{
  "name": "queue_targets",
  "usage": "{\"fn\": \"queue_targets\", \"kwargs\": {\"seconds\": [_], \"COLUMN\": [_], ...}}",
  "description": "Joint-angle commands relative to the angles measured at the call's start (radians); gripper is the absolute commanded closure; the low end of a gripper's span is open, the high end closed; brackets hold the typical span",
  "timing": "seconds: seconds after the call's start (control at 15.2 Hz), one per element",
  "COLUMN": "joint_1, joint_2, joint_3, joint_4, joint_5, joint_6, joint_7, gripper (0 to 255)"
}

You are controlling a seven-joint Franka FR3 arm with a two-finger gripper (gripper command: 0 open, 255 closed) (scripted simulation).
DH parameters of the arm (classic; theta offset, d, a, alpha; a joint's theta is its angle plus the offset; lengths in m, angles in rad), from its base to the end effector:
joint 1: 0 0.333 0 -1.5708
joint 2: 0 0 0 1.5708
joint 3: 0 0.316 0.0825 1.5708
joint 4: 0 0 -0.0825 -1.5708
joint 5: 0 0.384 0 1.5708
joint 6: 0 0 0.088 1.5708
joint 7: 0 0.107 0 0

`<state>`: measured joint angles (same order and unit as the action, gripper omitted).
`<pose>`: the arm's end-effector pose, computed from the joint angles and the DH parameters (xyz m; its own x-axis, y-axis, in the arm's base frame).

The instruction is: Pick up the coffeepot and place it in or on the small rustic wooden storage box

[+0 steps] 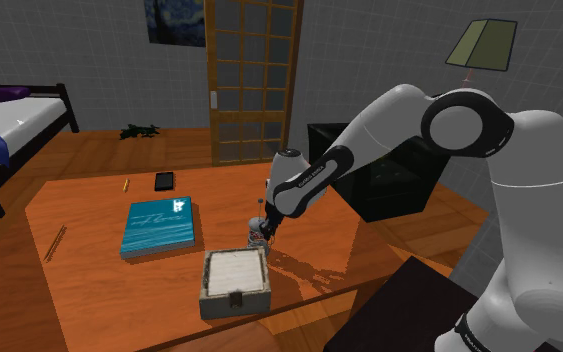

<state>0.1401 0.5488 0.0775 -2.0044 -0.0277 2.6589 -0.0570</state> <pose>0.6016 0.1326 0.1898 0.9543 0.2784 0.1088 0.2820 -0.9592 -0.0188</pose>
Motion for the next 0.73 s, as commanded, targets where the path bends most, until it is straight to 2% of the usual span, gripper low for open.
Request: {"fn": "queue_targets", "kwargs": {"seconds": [0.0, 0.66], "joint_1": [0.000, -0.005], "joint_2": [0.000, -0.086], "joint_3": [0.000, 0.007], "joint_4": [0.000, -0.008], "joint_5": [0.000, 0.008], "joint_6": [0.000, -0.078], "joint_7": [0.000, -0.004], "gripper": [255, 255]}}
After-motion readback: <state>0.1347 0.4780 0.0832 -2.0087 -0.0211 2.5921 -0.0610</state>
